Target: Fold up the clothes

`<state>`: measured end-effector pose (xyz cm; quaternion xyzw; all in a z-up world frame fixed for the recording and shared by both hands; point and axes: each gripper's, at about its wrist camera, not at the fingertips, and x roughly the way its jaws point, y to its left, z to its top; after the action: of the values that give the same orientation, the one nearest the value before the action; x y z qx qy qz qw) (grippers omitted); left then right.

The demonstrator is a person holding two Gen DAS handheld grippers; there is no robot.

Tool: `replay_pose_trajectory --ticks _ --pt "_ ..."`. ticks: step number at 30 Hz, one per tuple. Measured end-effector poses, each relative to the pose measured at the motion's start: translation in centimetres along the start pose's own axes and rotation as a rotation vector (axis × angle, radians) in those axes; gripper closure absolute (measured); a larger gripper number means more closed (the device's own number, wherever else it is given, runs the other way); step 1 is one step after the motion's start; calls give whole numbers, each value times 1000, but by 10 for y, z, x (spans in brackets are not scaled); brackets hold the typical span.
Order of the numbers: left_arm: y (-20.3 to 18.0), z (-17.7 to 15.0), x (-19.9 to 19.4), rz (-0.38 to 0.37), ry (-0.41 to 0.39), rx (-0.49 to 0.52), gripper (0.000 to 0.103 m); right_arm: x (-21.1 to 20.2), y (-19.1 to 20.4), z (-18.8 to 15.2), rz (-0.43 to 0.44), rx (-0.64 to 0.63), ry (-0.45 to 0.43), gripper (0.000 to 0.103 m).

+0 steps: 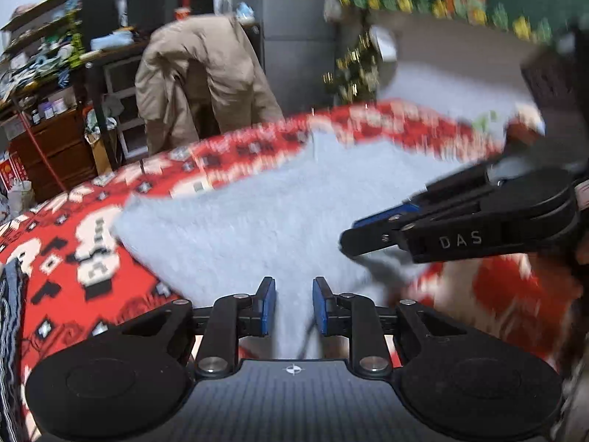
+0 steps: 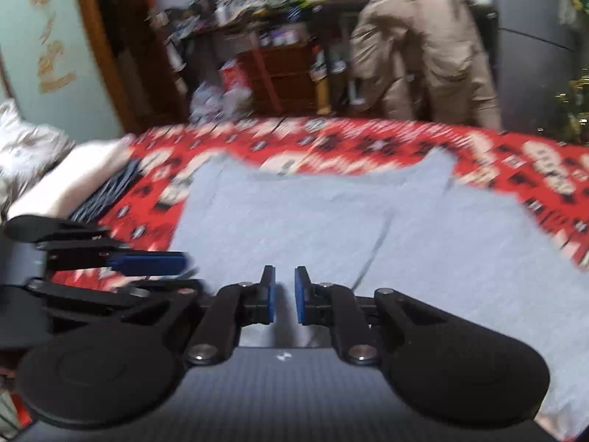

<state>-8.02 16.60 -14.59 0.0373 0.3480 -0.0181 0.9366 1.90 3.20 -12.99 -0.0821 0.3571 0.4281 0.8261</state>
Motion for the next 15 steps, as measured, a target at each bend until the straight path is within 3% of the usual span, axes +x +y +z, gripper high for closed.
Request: replay_pose_trajectory --ticks 4,10,15 --pt "-9 -11 -8 35 -11 65 80 0 10 -18 -26 -71 8 95" --pt "-17 -18 -33 48 -44 94 81 -18 3 -19 -39 -35 45 92" --pt "-17 -29 -25 54 -11 82 84 -20 5 -8 41 45 -18 92"
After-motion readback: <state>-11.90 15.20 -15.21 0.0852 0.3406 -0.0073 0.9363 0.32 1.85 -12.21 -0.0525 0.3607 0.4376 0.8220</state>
